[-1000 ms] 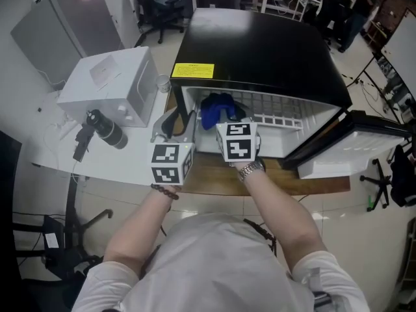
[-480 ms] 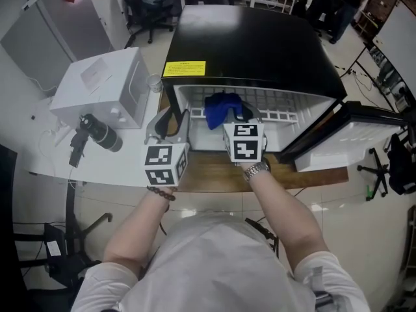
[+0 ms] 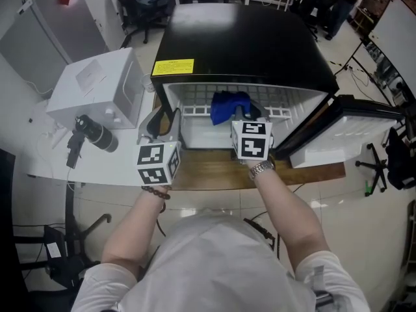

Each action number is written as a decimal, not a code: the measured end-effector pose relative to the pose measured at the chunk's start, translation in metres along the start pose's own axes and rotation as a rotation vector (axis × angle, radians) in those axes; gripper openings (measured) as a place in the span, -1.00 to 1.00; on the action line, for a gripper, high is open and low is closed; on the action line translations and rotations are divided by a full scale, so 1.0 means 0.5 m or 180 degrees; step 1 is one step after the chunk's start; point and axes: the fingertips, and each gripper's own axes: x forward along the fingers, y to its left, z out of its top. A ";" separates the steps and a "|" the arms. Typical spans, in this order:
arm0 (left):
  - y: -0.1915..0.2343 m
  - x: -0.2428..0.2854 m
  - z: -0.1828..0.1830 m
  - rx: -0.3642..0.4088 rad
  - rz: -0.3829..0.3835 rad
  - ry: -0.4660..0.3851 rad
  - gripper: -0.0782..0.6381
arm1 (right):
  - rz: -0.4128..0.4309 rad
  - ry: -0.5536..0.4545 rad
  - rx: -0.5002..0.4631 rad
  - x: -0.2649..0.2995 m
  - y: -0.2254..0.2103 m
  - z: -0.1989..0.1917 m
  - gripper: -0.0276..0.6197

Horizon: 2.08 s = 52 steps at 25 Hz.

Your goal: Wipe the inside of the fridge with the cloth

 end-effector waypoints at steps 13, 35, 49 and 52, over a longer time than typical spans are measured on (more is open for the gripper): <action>0.002 -0.004 -0.001 -0.0012 0.0146 0.0003 -0.40 | -0.0227 0.0044 0.0081 -0.036 -0.116 -0.024 -0.78; 0.007 -0.002 -0.002 -0.0118 0.0456 0.0066 -0.41 | -0.0419 -0.0027 0.0161 -0.081 -0.234 -0.034 -0.78; -0.027 -0.022 -0.042 -0.0189 0.0552 0.0212 -0.41 | -0.0101 -0.0338 0.0129 -0.116 -0.217 0.013 -0.78; -0.084 -0.021 -0.055 -0.0193 0.0376 0.0248 -0.43 | 0.0075 -0.0454 0.0112 -0.133 -0.204 0.036 -0.78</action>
